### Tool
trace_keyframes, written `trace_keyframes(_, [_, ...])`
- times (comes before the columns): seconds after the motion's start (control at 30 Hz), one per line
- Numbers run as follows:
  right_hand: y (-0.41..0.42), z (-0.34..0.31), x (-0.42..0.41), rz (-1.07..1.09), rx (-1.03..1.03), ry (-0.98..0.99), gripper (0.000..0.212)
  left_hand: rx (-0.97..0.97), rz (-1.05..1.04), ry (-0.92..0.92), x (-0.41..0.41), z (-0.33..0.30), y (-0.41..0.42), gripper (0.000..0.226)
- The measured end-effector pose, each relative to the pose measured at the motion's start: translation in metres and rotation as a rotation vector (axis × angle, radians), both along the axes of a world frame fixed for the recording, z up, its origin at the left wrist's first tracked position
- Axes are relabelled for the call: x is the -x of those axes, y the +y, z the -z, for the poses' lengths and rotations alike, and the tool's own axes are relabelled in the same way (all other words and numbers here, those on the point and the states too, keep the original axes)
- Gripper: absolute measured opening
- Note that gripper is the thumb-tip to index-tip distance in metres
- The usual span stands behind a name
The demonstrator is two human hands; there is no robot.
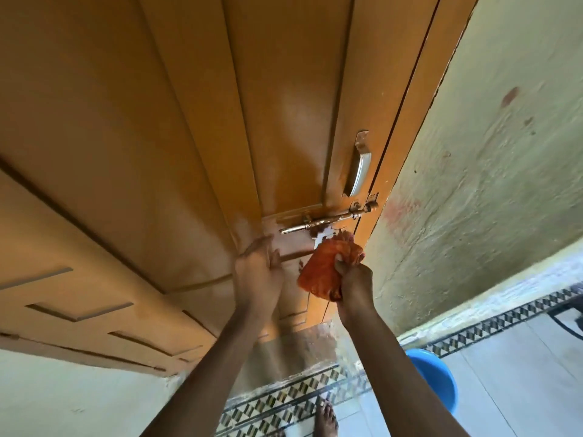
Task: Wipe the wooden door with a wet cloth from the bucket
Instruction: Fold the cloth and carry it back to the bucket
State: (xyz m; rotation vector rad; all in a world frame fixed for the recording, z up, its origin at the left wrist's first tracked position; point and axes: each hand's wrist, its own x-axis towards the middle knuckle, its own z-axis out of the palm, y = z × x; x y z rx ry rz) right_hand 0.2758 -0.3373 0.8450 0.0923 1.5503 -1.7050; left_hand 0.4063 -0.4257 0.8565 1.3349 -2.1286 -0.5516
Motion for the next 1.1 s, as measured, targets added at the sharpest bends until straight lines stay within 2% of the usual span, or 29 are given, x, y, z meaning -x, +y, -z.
trace_keyframes(0.03, [0.009, -0.008, -0.005, -0.051, -0.016, 0.146, 0.020, -0.180, -0.046, 0.149, -0.005, 0.009, 0.012, 0.017])
trace_keyframes(0.07, [0.018, -0.018, -0.010, -0.115, -0.065, 0.334, 0.008, -0.473, -0.079, 0.342, -0.007, 0.016, 0.023, 0.012])
trace_keyframes(0.1, [0.028, -0.023, -0.015, -0.194, -0.129, 0.561, 0.012, -0.807, -0.089, 0.556, -0.008, 0.021, 0.034, 0.008])
trace_keyframes(0.17, [0.047, -0.031, -0.023, -0.459, -0.176, 0.933, 0.027, -1.340, -0.103, 0.837, -0.011, 0.022, 0.053, 0.035])
trace_keyframes(0.23, [0.063, -0.037, -0.033, -0.788, -0.227, 1.108, 0.030, -1.628, -0.106, 1.056, -0.015, 0.017, 0.066, 0.059])
trace_keyframes(0.3, [0.082, -0.034, -0.041, -1.031, -0.299, 1.232, 0.051, -1.761, -0.085, 1.165, -0.016, 0.015, 0.077, 0.073])
trace_keyframes(0.37, [0.105, -0.026, -0.044, -1.108, -0.317, 1.296, 0.062, -1.800, -0.067, 1.132, -0.018, 0.022, 0.090, 0.085])
trace_keyframes(0.47, [0.149, -0.027, -0.041, -0.947, -0.143, 1.084, 0.067, -1.837, -0.051, 1.067, -0.020, 0.030, 0.106, 0.090])
trace_keyframes(0.5, [0.164, -0.028, -0.039, -0.797, -0.073, 1.009, 0.063, -1.835, -0.054, 1.057, -0.020, 0.031, 0.113, 0.088])
trace_keyframes(0.57, [0.188, -0.027, -0.041, -0.416, -0.026, 0.904, 0.040, -1.794, -0.030, 1.038, -0.020, 0.031, 0.129, 0.079])
trace_keyframes(0.63, [0.207, -0.019, -0.041, -0.040, -0.190, 0.822, 0.016, -1.753, -0.008, 1.022, -0.016, 0.023, 0.146, 0.069])
trace_keyframes(0.67, [0.214, -0.012, -0.037, 0.070, -0.301, 0.755, 0.008, -1.745, -0.013, 1.027, -0.012, 0.020, 0.155, 0.066])
trace_keyframes(0.7, [0.221, -0.007, -0.031, 0.086, -0.350, 0.642, 0.007, -1.744, -0.012, 1.027, -0.009, 0.020, 0.165, 0.065])
trace_keyframes(0.73, [0.226, 0.001, -0.023, 0.051, -0.333, 0.477, 0.016, -1.763, 0.001, 1.037, -0.004, 0.020, 0.173, 0.068])
trace_keyframes(0.8, [0.238, 0.001, -0.009, -0.020, -0.198, 0.168, 0.026, -1.779, 0.018, 1.029, 0.007, 0.018, 0.194, 0.077])
trace_keyframes(0.83, [0.244, -0.002, -0.002, -0.056, -0.153, 0.126, 0.025, -1.747, 0.025, 0.990, 0.014, 0.017, 0.206, 0.075])
trace_keyframes(0.93, [0.268, -0.002, 0.025, -0.151, -0.129, 0.340, 0.028, -1.585, 0.013, 0.834, 0.041, 0.013, 0.241, 0.052])
trace_keyframes(1.0, [0.289, 0.000, 0.048, -0.194, -0.141, 0.441, 0.027, -1.416, -0.003, 0.803, 0.062, 0.020, 0.273, 0.035])
trace_keyframes(1.1, [0.321, 0.002, 0.085, -0.243, -0.109, 0.576, 0.035, -1.145, -0.115, 0.760, 0.096, 0.032, 0.320, 0.029])
